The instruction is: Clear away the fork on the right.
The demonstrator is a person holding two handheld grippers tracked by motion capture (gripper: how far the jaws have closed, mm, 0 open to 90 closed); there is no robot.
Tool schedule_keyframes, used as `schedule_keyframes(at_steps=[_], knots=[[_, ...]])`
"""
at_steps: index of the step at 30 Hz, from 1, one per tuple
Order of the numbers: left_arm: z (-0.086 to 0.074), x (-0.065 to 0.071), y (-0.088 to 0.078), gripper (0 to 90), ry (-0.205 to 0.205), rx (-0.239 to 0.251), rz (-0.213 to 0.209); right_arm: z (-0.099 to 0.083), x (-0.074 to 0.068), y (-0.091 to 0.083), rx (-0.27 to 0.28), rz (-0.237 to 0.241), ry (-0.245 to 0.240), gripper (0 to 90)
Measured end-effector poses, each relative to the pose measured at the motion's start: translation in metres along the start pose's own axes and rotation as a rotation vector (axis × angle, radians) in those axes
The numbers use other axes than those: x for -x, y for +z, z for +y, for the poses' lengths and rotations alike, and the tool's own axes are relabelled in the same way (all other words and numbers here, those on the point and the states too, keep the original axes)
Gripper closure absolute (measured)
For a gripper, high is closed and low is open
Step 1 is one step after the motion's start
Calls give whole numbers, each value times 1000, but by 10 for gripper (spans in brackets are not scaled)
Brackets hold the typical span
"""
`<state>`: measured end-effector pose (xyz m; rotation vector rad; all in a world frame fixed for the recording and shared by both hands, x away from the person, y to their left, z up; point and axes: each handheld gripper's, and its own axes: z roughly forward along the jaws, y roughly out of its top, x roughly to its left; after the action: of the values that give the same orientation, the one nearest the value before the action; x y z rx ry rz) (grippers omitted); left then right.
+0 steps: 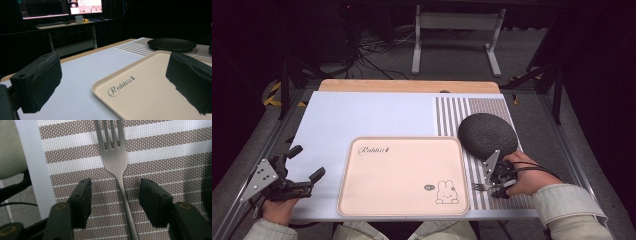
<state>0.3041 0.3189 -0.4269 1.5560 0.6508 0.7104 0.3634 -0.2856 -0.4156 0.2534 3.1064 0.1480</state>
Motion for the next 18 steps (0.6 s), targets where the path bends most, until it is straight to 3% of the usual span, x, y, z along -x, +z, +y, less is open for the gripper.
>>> schedule_keyframes(at_steps=[10,18], knots=[[0,0,0,12,-1,0,0,1,5,-2,-57,-10,-50,780],[0,0,0,12,0,1,-3,3,6,-1,-81,-5,-86,826]])
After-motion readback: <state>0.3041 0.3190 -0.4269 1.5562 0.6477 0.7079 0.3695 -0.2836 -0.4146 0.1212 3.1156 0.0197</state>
